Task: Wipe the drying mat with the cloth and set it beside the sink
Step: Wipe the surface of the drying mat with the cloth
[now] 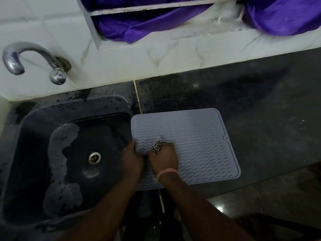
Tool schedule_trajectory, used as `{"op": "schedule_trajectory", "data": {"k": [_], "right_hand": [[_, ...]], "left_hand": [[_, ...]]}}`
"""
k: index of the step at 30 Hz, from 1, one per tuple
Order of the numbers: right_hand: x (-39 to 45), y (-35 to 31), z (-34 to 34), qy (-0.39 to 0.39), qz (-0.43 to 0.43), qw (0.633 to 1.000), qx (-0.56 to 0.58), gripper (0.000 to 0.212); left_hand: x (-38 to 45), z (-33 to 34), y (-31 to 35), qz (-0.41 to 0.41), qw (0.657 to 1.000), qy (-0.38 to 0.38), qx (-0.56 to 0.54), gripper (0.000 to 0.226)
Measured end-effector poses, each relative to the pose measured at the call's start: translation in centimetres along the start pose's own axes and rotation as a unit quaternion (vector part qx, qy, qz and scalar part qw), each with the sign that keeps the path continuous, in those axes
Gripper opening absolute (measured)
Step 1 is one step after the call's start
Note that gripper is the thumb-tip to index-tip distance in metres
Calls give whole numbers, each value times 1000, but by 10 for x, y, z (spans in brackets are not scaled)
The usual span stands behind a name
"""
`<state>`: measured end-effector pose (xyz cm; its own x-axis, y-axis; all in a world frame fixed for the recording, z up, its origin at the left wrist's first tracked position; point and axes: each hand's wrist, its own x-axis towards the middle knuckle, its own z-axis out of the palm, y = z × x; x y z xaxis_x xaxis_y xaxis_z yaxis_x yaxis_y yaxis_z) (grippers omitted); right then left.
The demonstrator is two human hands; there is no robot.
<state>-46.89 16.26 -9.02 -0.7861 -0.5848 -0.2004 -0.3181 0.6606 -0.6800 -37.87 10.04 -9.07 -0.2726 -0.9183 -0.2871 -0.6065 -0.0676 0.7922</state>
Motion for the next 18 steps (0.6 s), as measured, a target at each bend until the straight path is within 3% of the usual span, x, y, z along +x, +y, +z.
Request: {"op": "schedule_trajectory", "data": {"k": [2,6,13,16,18], "right_hand": [[-3,-6,7,-1,-3,1000,-7,30],[-9,-13,19,-18,-22,1000,-9,26],[-17,-36,43,-67,-32,997,34,22],[-14,-41,35,-125,-2,980,154,20],[-13,-43,27,-194,71,942,265,20]], "left_hand": [[10,-5,0,-68,991,26,-113,41],[29,-11,-7,-194,953,52,-228,38],[29,-19,-16,-231,916,48,-324,33],[32,-25,-19,-238,911,31,-335,29],[29,-27,-16,-242,911,25,-332,25]]}}
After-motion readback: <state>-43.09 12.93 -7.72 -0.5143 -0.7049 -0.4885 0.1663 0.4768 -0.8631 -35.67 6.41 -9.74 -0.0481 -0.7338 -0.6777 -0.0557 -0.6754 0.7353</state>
